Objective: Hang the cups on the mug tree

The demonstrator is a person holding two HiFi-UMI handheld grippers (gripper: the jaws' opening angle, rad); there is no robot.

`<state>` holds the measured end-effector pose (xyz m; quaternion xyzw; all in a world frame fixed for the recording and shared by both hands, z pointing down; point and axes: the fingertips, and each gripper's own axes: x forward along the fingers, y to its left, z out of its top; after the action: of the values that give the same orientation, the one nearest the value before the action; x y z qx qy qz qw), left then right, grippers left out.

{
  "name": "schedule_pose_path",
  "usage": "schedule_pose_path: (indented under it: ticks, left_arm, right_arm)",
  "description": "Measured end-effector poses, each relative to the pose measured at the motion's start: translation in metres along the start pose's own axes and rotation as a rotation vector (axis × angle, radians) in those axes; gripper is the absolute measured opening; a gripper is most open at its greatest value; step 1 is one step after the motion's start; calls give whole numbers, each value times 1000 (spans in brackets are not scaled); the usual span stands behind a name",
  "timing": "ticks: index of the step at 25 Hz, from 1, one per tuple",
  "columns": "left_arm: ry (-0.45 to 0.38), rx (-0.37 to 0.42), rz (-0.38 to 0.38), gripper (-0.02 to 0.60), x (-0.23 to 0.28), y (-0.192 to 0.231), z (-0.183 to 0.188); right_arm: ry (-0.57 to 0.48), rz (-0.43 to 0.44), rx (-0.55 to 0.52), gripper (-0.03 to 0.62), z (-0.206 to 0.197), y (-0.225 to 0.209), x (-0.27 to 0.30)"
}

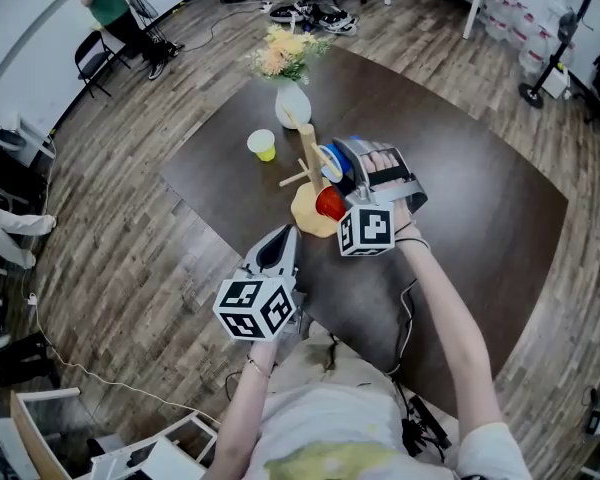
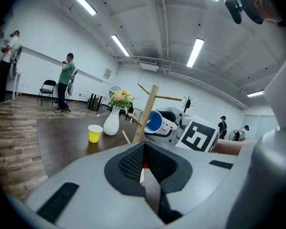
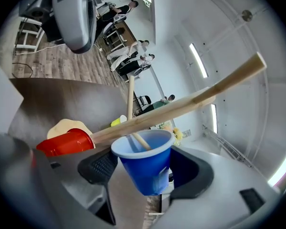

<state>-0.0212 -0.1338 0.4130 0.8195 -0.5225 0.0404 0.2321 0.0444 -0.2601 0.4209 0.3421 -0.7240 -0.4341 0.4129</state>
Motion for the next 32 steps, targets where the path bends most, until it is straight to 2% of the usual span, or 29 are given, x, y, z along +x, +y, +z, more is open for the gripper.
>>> schedule_pose_path:
  ticks: [7, 25, 27, 32]
  left_arm:
    - [-2, -9, 2, 23, -2, 2, 0]
    - [-9, 0, -12, 23, -3, 0, 3]
    - [-14, 3, -8, 23, -5, 1, 3]
    - [-23, 12, 3, 23, -12, 4, 3]
  right_arm:
    - [-31, 19, 39, 354, 5, 8, -2]
    - [-131, 5, 198, 356, 21, 6, -28]
    - [-129, 0, 228, 333, 20, 8, -33]
    - [-116, -18, 319, 203, 18, 11, -48]
